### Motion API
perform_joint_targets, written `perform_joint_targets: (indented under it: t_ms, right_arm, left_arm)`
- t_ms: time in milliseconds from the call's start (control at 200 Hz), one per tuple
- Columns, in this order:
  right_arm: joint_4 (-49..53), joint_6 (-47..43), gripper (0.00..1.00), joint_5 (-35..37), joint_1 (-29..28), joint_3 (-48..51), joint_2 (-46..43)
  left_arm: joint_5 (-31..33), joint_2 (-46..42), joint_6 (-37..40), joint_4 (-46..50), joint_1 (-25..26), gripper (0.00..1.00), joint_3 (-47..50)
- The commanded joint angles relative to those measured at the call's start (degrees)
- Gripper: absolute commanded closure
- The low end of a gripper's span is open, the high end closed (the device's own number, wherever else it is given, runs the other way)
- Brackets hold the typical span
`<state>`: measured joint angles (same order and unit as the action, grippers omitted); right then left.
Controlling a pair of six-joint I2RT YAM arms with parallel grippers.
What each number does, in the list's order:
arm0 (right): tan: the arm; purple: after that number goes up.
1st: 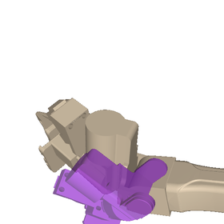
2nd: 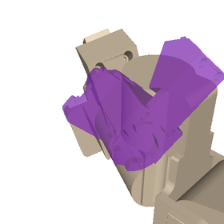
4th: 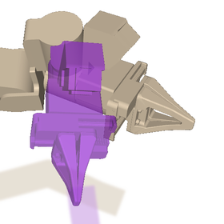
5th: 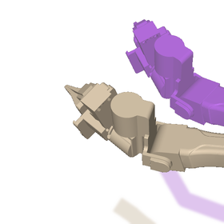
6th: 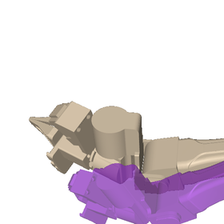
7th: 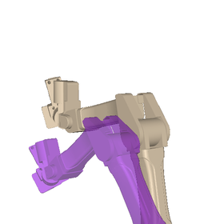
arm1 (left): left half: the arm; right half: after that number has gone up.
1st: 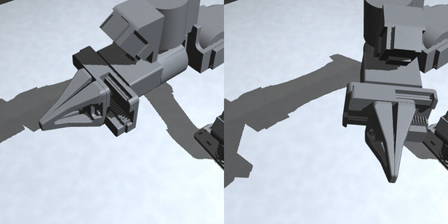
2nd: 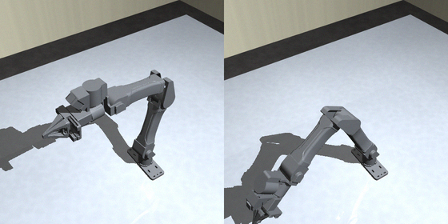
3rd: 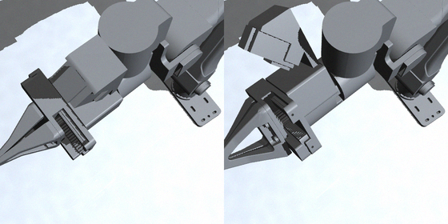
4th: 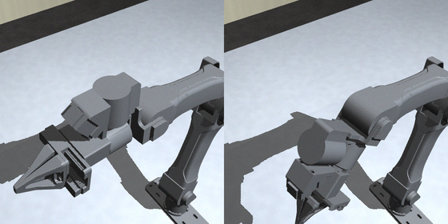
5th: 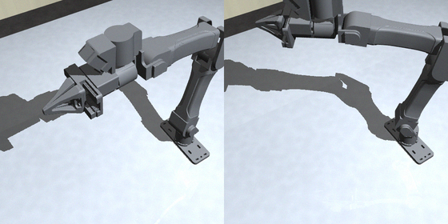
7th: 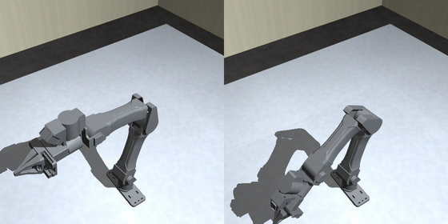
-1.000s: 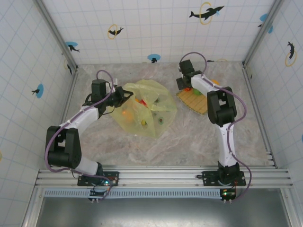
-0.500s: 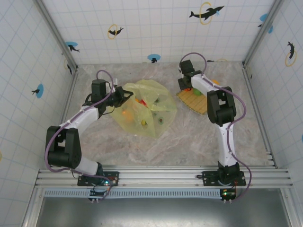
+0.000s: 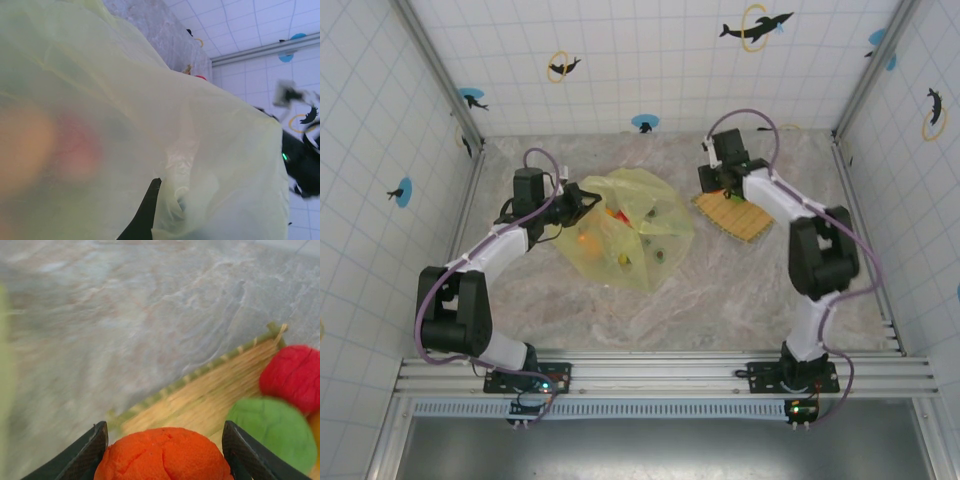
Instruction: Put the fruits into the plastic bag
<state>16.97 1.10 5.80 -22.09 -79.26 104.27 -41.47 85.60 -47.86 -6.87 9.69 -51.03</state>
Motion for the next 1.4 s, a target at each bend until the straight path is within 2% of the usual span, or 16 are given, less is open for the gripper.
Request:
perform_joint_targets:
  t_ms: [0,100,195,270,375,505,721,926,1141,1391]
  right_arm:
    - [-9.93,3.73,0.40,-5.56,-2.36,12.87,-10.97]
    - [-17.88,5.04,0.41,-8.70,-6.25,26.40,-20.91]
    - [-23.57,4.89,0.41,-12.19,-11.73,34.36,-26.72]
    - [-25.26,3.09,0.41,-12.28,-16.65,37.54,-28.15]
    - [-26.68,-0.44,0.41,-8.53,-21.91,38.83,-25.81]
    - [-28.32,-1.84,0.41,-7.80,-23.81,35.33,-18.03]
    - [-32.08,-4.81,0.43,-1.77,-24.52,26.75,-4.63]
    - [-43.12,-1.06,0.44,-1.39,-24.53,23.09,1.66]
    - [-54.74,4.18,0.44,5.89,-24.60,19.84,7.41]
    - [-58.56,9.77,0.42,13.31,-25.07,10.33,16.27]
  left_arm:
    - [-0.25,-1.14,0.83,-0.04,-0.32,1.00,0.56]
    - [-0.44,-0.96,0.64,-0.23,-0.30,1.00,0.66]
    - [-0.40,-0.96,0.58,-0.28,-0.37,1.00,0.75]
    - [-0.31,-1.05,0.66,-0.24,-0.42,1.00,0.67]
    - [-0.19,-1.14,0.75,-0.16,-0.37,1.00,0.70]
    - [-0.21,-1.15,0.75,-0.21,-0.42,1.00,0.73]
    - [-0.54,-1.18,0.66,-0.33,-0.32,1.00,0.71]
    - [-1.32,-0.62,0.14,-0.67,-0.31,1.00,0.68]
    - [-2.03,-0.61,-0.31,-1.12,-0.38,1.00,0.70]
    - [-1.82,-0.21,0.04,-0.95,-0.35,1.00,0.74]
